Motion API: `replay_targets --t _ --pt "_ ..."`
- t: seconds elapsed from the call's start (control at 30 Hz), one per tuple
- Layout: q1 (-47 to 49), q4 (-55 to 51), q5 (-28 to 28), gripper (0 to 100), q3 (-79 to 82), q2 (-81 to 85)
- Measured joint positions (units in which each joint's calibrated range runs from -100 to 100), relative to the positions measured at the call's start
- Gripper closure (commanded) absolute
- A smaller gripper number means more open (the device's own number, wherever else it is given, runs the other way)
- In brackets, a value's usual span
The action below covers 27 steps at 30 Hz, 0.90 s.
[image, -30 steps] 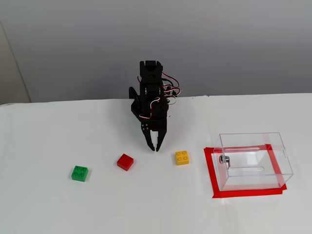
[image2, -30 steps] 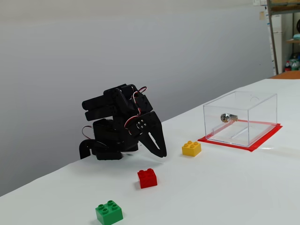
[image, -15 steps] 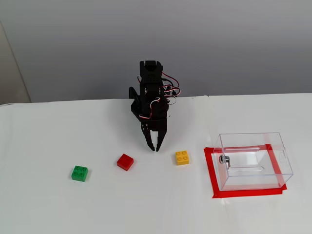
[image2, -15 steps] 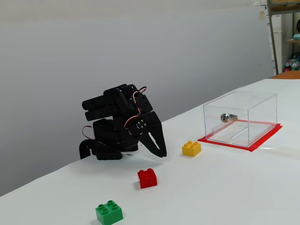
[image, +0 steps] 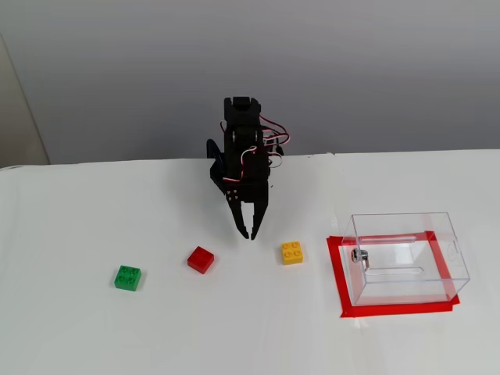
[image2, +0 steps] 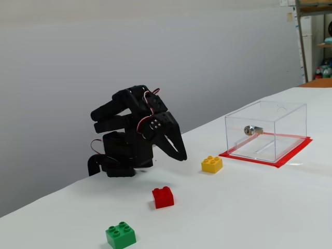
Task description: Pick the green lego brick and place it into the transparent box
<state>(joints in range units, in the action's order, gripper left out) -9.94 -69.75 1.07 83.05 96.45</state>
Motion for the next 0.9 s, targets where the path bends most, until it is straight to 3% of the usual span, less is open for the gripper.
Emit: replay_targets --t 0.23,0.9 --pt "-5.0 0.7 0.0 98 -11.7 -14.3" --pt "-34.2 7.8 0.0 98 -36.1 -47.6"
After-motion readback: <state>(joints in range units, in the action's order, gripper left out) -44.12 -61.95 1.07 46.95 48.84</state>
